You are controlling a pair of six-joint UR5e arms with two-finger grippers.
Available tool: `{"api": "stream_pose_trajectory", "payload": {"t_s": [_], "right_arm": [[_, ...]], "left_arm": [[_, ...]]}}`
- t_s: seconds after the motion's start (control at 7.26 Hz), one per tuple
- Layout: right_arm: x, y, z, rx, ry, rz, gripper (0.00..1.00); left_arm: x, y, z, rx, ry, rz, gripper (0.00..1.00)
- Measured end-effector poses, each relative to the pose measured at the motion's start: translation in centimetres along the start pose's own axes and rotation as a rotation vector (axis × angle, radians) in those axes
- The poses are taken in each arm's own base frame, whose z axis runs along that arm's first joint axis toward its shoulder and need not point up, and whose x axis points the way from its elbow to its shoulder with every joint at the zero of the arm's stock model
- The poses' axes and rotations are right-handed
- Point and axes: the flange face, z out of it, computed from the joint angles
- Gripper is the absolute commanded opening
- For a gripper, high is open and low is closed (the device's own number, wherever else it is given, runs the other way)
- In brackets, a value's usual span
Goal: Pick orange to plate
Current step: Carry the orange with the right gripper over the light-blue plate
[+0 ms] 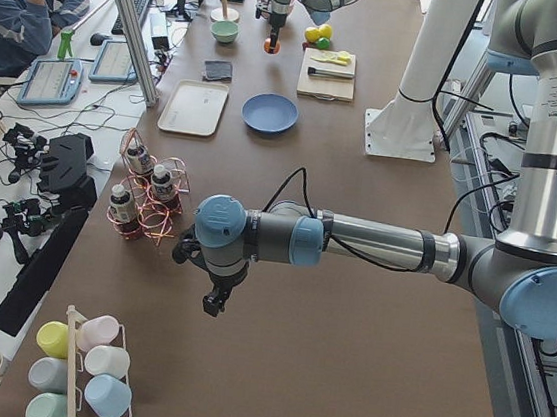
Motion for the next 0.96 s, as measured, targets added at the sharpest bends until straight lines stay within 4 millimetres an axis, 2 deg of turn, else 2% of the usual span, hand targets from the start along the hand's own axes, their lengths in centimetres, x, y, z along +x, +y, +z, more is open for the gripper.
{"api": "stream_pose_trajectory", "payload": {"t_s": [0.14, 0.28, 0.41, 0.69, 0.83, 0.96], "right_arm": [[-5.0, -0.6, -1.3, -0.005, -0.005, 0.06, 0.0], [-11.0, -0.3, -1.6, -0.003, -0.007, 0.136, 0.0], [-16.9, 0.9, -1.2, 0.012, -0.013, 0.22, 0.0], [-28.3, 2.9, 1.2, 0.041, 0.002, 0.338, 0.0], [-32.7, 3.5, 2.4, 0.044, 0.023, 0.355, 0.0], [-35.4, 4.4, 3.3, 0.04, 0.037, 0.355, 0.0]], "left_arm": [[0.0, 0.3, 0.1, -0.002, 0.001, -0.003, 0.99], [0.0, 0.5, 0.2, -0.004, 0.002, -0.005, 0.98], [0.0, 0.6, 0.2, -0.005, 0.002, -0.006, 0.98], [0.0, 0.8, 0.3, -0.006, 0.003, -0.007, 0.98], [-0.1, 1.0, 0.4, -0.008, 0.003, -0.009, 0.99], [-0.1, 1.3, 0.6, -0.01, 0.004, -0.012, 0.99]]}}
